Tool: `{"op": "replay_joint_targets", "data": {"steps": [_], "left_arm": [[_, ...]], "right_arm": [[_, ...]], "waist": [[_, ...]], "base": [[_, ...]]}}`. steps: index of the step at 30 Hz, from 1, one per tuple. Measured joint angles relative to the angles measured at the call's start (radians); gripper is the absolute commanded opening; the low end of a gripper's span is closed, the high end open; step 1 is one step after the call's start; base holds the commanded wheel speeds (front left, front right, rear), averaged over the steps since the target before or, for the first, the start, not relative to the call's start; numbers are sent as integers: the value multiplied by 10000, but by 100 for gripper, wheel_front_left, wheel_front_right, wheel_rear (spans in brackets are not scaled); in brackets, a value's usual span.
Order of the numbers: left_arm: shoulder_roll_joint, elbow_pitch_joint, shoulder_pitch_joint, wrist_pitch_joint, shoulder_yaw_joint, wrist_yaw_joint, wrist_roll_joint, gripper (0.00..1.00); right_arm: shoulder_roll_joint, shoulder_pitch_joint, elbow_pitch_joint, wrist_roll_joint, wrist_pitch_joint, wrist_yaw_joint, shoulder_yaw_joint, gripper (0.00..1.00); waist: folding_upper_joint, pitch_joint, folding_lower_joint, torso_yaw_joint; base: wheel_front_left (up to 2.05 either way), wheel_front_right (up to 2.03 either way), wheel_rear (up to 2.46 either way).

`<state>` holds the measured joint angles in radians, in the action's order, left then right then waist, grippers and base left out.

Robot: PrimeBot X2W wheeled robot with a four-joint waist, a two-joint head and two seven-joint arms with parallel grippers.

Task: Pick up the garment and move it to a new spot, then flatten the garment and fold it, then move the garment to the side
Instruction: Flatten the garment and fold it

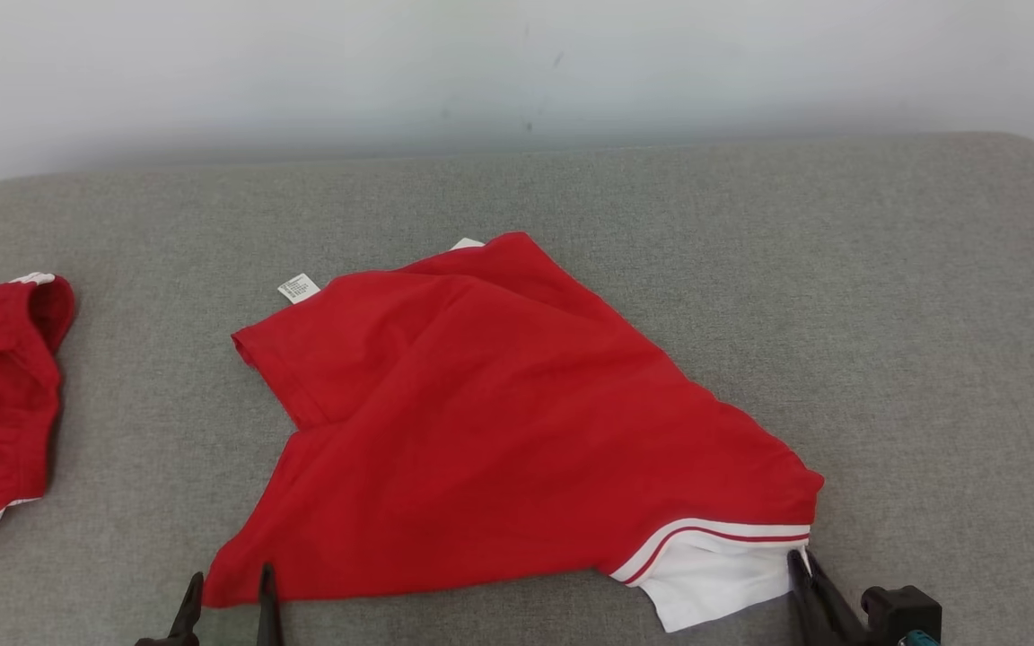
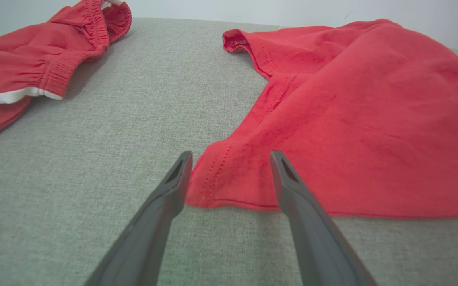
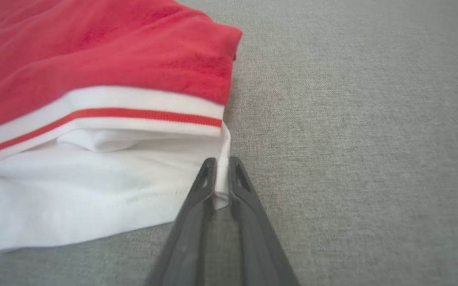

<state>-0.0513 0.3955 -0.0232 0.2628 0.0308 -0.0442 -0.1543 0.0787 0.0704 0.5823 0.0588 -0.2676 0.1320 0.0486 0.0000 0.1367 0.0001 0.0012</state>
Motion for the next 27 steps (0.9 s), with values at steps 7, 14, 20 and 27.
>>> {"op": "replay_joint_targets", "data": {"steps": [7,14,20,27], "left_arm": [[2,100,23,0,144,44,-92,100],[4,477,35,0,247,104,-359,100],[4,905,41,0,161,-2,-617,100],[0,986,162,0,-65,-12,-823,100]], "right_arm": [[19,-95,-61,31,4,0,21,0],[276,-472,-372,88,31,0,159,0],[314,-498,-428,140,33,0,150,0],[311,-511,-520,178,35,0,291,0]], "waist": [[0,-80,-1,-59],[1,-142,0,-281],[0,-113,0,-492],[0,-116,0,-585]], "base": [[0,0,0],[0,0,0],[0,0,0],[0,0,0]]}}
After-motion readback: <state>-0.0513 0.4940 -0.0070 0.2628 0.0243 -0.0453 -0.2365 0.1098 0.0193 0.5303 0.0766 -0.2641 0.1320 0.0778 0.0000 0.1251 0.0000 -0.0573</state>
